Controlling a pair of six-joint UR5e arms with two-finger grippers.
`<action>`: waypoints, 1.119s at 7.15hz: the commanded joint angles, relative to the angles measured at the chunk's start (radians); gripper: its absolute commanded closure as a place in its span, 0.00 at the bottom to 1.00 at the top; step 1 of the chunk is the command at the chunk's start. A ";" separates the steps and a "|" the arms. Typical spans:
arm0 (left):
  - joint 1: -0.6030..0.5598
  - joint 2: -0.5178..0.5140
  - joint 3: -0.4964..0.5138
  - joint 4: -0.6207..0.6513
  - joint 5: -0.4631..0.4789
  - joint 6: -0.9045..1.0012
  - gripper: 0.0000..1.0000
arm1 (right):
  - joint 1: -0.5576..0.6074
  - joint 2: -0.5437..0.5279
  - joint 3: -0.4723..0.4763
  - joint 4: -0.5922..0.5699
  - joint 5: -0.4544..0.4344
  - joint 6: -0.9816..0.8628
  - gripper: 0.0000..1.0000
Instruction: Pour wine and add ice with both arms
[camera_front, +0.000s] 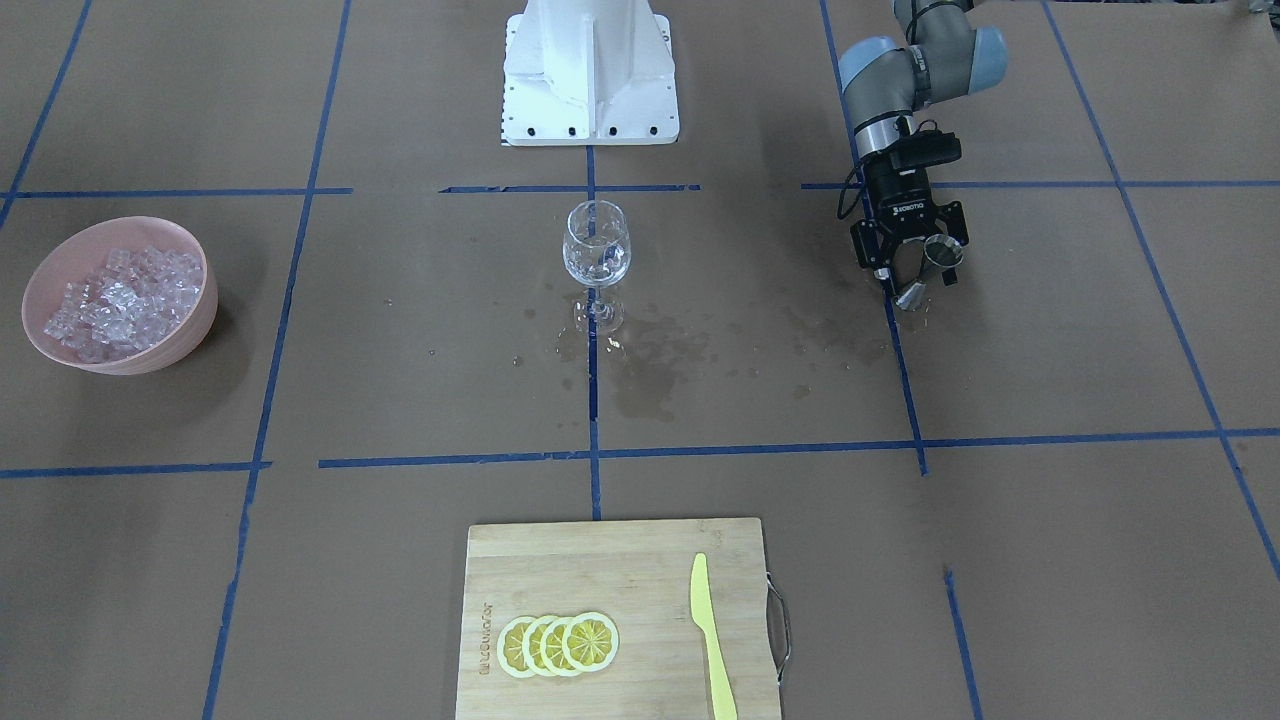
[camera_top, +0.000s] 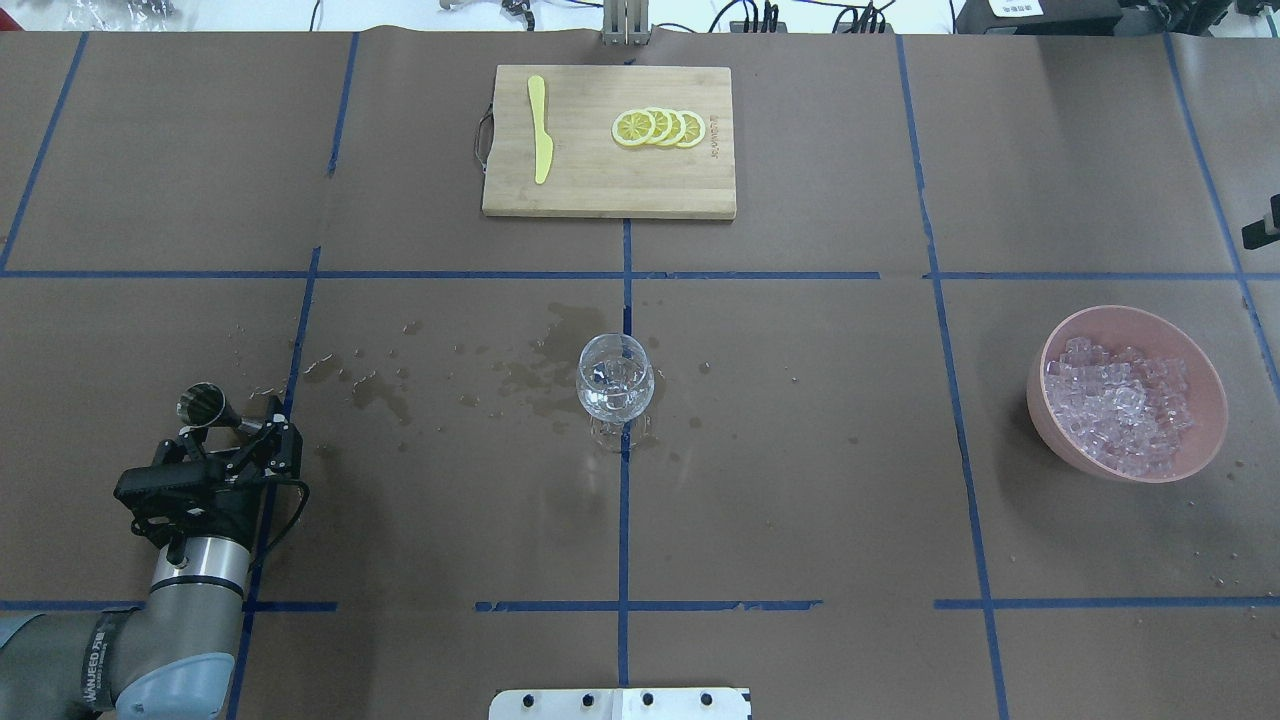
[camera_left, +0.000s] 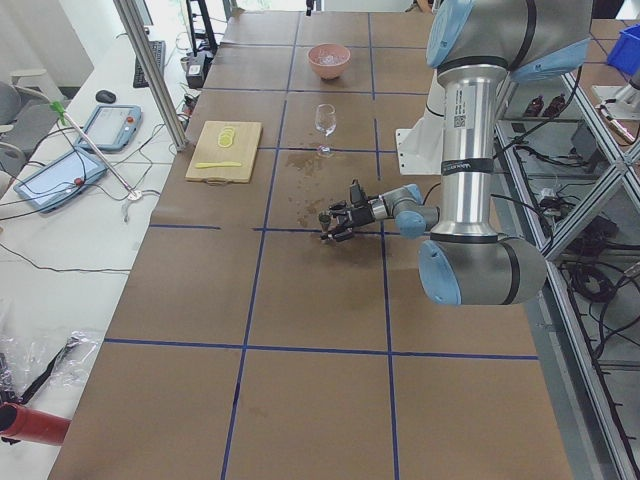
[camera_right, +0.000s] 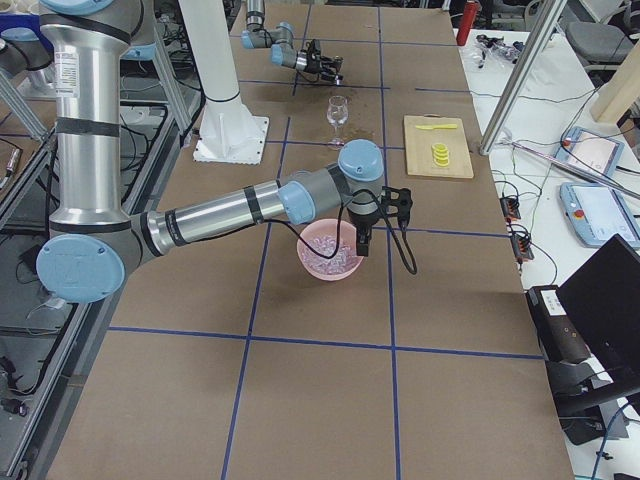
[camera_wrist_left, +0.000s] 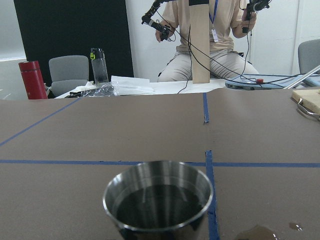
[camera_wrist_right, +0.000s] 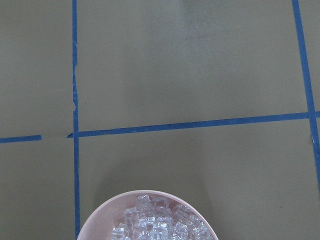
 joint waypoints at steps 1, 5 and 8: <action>-0.002 -0.001 0.003 -0.002 0.000 -0.008 0.37 | -0.009 0.000 0.011 0.000 -0.001 0.014 0.00; -0.005 0.002 0.004 -0.003 -0.002 -0.011 0.69 | -0.021 0.001 0.025 0.000 -0.006 0.031 0.00; -0.006 0.016 -0.007 -0.005 -0.002 -0.011 1.00 | -0.021 0.001 0.027 0.000 -0.007 0.036 0.00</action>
